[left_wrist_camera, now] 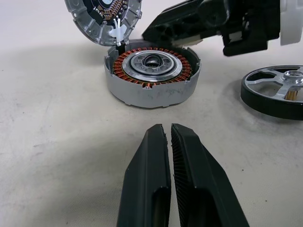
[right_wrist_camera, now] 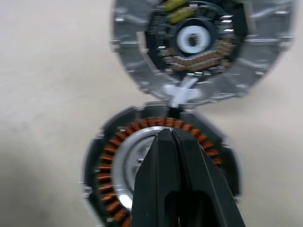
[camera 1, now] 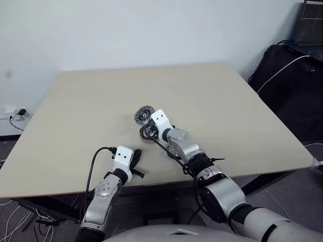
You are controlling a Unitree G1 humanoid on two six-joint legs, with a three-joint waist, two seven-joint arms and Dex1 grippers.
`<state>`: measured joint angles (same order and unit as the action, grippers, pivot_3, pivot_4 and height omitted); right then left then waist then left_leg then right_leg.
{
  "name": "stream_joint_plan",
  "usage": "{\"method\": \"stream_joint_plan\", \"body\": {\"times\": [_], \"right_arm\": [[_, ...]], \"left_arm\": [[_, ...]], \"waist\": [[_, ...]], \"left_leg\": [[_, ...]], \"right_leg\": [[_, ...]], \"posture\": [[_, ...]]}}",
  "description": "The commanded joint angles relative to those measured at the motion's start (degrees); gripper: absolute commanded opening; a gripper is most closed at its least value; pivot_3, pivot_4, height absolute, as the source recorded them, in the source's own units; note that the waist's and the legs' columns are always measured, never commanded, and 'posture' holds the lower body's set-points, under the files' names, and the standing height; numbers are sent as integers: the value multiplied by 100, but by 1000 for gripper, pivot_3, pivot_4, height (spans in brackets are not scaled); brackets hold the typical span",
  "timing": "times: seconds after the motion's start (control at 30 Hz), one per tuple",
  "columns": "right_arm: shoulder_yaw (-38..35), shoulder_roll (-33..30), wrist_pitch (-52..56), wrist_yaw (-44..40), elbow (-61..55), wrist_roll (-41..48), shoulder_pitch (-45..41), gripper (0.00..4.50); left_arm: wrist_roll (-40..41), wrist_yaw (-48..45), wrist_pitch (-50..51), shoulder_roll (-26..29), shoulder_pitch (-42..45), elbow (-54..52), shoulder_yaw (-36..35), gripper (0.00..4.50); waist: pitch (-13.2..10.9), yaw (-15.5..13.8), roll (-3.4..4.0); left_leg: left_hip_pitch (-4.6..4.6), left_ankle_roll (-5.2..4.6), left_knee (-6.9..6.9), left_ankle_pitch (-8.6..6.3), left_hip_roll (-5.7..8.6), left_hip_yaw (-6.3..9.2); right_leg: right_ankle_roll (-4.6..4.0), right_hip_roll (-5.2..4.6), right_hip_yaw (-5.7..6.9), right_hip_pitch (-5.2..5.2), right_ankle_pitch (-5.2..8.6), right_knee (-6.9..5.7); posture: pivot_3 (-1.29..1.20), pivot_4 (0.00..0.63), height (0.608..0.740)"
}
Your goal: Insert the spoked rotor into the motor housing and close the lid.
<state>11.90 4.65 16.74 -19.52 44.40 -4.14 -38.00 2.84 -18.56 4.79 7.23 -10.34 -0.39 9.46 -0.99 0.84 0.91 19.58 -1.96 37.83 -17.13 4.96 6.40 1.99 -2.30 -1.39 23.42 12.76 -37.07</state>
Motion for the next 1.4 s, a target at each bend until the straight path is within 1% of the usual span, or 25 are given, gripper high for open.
{"method": "stream_joint_plan", "body": {"times": [0.03,0.43,0.77,1.0,1.17,1.33,1.4], "right_arm": [[-6,26,-59,2,-90,-14,-110,43],[-47,-59,-62,204,370,-99,-176,43],[-92,-189,-36,271,334,-147,-125,43],[-12,-251,-54,148,-50,-175,-93,43],[11,-109,-185,50,-488,-101,-78,43],[33,-63,-223,49,-711,-131,-11,43],[-51,-108,-147,-1,-1162,-27,177,43]], "left_arm": [[12,20,-56,2,67,-123,-28,295],[19,26,-63,10,76,-122,-51,295],[25,-8,-70,27,100,-98,-50,295],[24,-23,-67,32,110,-100,-47,295],[17,-32,-61,38,125,-94,-40,295],[4,-27,-58,42,118,-119,-32,295],[-20,-9,-77,47,101,-148,-25,295]], "waist": [[0,-2,0],[4,0,5],[15,-10,21],[17,-18,25],[17,48,25],[17,50,25],[17,31,25]], "left_leg": [[0,0,0,0,0,0],[-1,0,-1,0,0,0],[-2,2,2,9,1,2],[-1,3,2,15,3,5],[0,4,-4,15,-1,4],[0,7,-11,16,-2,8],[0,6,-10,15,1,8]], "right_leg": [[0,0,0,0,0,0],[0,0,0,0,0,0],[-1,0,0,-6,-1,-2],[-2,-1,1,-6,-3,-4],[-3,2,-1,0,-3,-4],[-5,2,-1,3,-3,-5],[-4,0,0,2,-2,-3]], "posture": [[0,0,740],[0,0,740],[0,0,740],[0,0,740],[0,0,740],[0,0,740],[0,0,740]]}}
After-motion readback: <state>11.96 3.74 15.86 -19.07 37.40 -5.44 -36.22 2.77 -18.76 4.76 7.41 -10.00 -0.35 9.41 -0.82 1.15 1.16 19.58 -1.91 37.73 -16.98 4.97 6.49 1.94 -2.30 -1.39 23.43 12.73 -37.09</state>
